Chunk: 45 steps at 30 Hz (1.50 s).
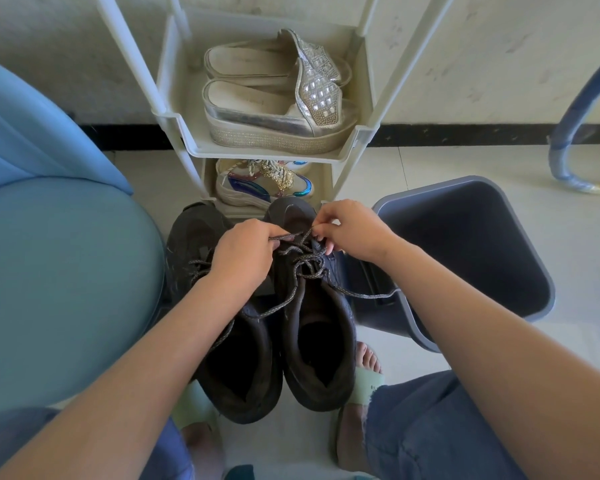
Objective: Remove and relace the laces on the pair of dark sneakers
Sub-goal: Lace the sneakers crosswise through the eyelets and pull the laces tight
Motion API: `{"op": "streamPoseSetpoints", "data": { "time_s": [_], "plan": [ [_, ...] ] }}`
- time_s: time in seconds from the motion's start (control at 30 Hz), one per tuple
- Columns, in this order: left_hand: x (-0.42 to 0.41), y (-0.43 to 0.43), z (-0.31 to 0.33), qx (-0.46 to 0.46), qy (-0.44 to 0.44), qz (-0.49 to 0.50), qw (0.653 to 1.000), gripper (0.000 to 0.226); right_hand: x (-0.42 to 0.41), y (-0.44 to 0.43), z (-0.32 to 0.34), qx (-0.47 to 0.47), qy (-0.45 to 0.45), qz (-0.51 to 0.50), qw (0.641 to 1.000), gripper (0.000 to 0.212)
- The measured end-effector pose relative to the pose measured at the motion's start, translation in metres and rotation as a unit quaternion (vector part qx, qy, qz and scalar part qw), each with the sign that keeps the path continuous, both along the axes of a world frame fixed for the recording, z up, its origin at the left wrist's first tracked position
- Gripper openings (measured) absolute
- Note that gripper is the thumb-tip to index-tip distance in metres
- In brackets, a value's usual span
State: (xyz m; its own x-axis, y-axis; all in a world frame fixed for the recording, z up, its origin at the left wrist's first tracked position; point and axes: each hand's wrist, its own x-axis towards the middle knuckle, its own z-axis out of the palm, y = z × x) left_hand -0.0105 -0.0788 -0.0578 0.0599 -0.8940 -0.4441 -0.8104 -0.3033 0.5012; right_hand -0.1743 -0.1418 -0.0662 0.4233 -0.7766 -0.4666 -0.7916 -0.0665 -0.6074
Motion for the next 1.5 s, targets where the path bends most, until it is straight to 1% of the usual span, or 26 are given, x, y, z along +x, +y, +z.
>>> {"op": "streamPoseSetpoints", "data": {
  "time_s": [0.13,0.2,0.27,0.3,0.4,0.5,0.6,0.67,0.77,0.83,0.9,1.03,1.1,1.23,1.33,1.37,1.43,1.5],
  "plan": [
    [0.0,0.0,0.002,0.01,0.008,0.001,1.0,0.03,0.001,-0.001,0.004,0.058,-0.03,0.04,0.997,0.011],
    [-0.002,0.001,0.004,0.005,0.005,-0.003,1.0,0.031,0.003,-0.002,0.004,0.053,-0.016,0.079,0.995,0.015],
    [-0.004,0.001,0.007,0.002,0.01,-0.001,1.0,0.031,0.004,-0.002,0.002,0.033,0.004,0.091,0.995,0.007],
    [-0.003,0.001,0.008,0.001,0.012,0.0,1.0,0.031,0.004,-0.002,0.002,0.032,0.005,0.087,0.996,0.005],
    [-0.002,-0.001,0.007,0.013,0.011,-0.005,1.0,0.029,0.006,-0.003,0.001,0.027,0.015,0.058,0.998,0.007],
    [-0.001,-0.003,0.007,0.022,0.01,-0.012,1.0,0.03,0.008,-0.002,0.0,0.049,0.021,0.007,0.999,0.018],
    [-0.002,-0.006,0.01,0.046,0.005,-0.028,0.999,0.032,0.009,-0.002,0.0,0.075,-0.001,-0.055,0.996,0.025],
    [-0.002,-0.007,0.011,0.052,-0.001,-0.033,0.998,0.032,0.006,-0.002,0.003,0.077,-0.008,-0.039,0.996,0.02],
    [-0.002,-0.005,0.007,0.027,0.001,-0.027,0.999,0.031,0.003,-0.002,0.005,0.069,-0.016,0.023,0.997,0.018],
    [-0.002,-0.003,0.003,0.003,0.007,-0.021,1.0,0.028,0.002,-0.002,0.005,0.065,-0.012,0.033,0.997,0.011],
    [-0.002,-0.003,0.0,-0.014,0.009,-0.014,1.0,0.025,0.002,-0.003,0.005,0.069,-0.037,0.007,0.997,0.003],
    [-0.003,-0.003,-0.005,-0.043,-0.011,-0.022,0.999,0.018,0.001,-0.003,0.007,0.096,-0.06,-0.043,0.993,0.008],
    [-0.004,-0.004,-0.006,-0.06,-0.021,-0.025,0.998,0.015,0.001,-0.002,0.006,0.111,-0.057,-0.06,0.99,0.013],
    [-0.007,-0.005,-0.008,-0.085,-0.038,-0.024,0.995,0.013,0.005,-0.005,0.006,0.127,-0.023,-0.072,0.989,0.019],
    [-0.008,-0.006,-0.011,-0.098,-0.057,-0.025,0.993,0.014,0.007,-0.007,0.008,0.149,-0.016,-0.089,0.985,0.018],
    [-0.007,-0.007,-0.012,-0.098,-0.061,-0.027,0.993,0.015,0.007,-0.007,0.009,0.152,-0.018,-0.087,0.984,0.013],
    [-0.008,-0.007,-0.015,-0.094,-0.068,-0.036,0.993,0.016,0.006,-0.004,0.011,0.146,-0.023,-0.049,0.988,0.003],
    [-0.009,-0.007,-0.017,-0.091,-0.074,-0.035,0.992,0.018,0.005,-0.001,0.011,0.13,-0.037,-0.006,0.991,0.013]
  ]
}}
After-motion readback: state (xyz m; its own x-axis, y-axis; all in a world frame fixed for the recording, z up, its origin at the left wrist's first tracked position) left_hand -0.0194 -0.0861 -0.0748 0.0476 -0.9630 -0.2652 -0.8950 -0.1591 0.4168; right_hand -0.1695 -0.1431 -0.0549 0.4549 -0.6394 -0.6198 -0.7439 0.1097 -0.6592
